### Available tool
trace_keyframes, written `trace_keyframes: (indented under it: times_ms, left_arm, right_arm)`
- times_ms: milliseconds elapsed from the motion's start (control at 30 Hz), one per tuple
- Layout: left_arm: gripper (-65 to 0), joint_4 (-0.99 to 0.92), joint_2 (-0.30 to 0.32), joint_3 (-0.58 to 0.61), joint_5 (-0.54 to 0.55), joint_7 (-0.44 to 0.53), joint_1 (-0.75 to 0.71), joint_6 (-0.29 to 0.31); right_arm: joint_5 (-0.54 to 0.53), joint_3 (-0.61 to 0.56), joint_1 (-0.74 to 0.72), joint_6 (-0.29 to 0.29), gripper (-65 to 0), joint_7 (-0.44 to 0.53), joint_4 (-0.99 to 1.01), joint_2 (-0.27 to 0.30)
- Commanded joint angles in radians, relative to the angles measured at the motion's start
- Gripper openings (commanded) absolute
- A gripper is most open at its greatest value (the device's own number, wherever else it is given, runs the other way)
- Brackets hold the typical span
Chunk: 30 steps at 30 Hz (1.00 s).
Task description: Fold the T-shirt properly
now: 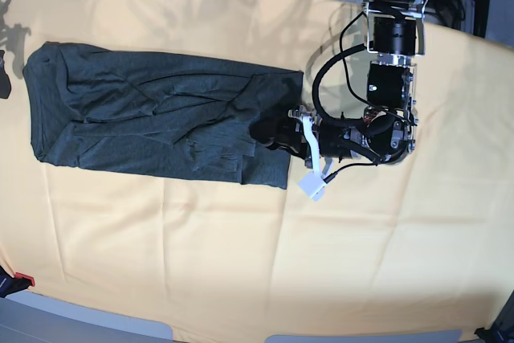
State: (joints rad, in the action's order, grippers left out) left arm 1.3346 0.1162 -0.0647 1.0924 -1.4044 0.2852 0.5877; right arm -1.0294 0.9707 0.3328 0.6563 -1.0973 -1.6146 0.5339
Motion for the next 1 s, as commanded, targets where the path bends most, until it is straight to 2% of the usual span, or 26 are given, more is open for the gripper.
trace_keyframes:
  times_ms: [0,100,267,300,433,700,967]
  left_arm:
    - [-50.0,0.016,0.000,-0.001,0.053,0.008,0.023,0.004]
    - [-48.2,0.016,-0.002,-0.001,0.099,0.008,0.023,0.005]
    - [-30.9,0.016,-0.006,-0.001,0.105,0.008,0.023,0.012]
    - [-29.5,0.016,-0.005,-0.001,0.116,0.008,0.023,0.012]
    - [-29.4,0.016,-0.008,-0.001,0.117,0.008,0.022,0.012]
    - [-29.4,0.016,-0.035,-0.001,-0.037,0.011,0.023,0.011]
    - [-29.4,0.016,-0.035,-0.001,-0.137,0.090,0.026,0.011]
  right_arm:
    - [-0.018,0.010,-0.003,0.006,-21.8,0.019,-0.013,0.026]
    - [-0.018,0.010,-0.003,0.006,-21.8,0.019,-0.013,0.026]
    - [-0.018,0.010,-0.003,0.006,-21.8,0.018,-0.013,0.026]
    - [-0.018,0.010,-0.003,0.006,-21.8,0.018,-0.013,0.026]
    - [-0.018,0.010,-0.003,0.006,-21.8,0.006,-0.013,0.026]
    - [-0.018,0.010,-0.003,0.006,-21.8,0.000,-0.013,0.026]
    - [-0.018,0.010,-0.003,0.006,-21.8,0.000,-0.013,0.026]
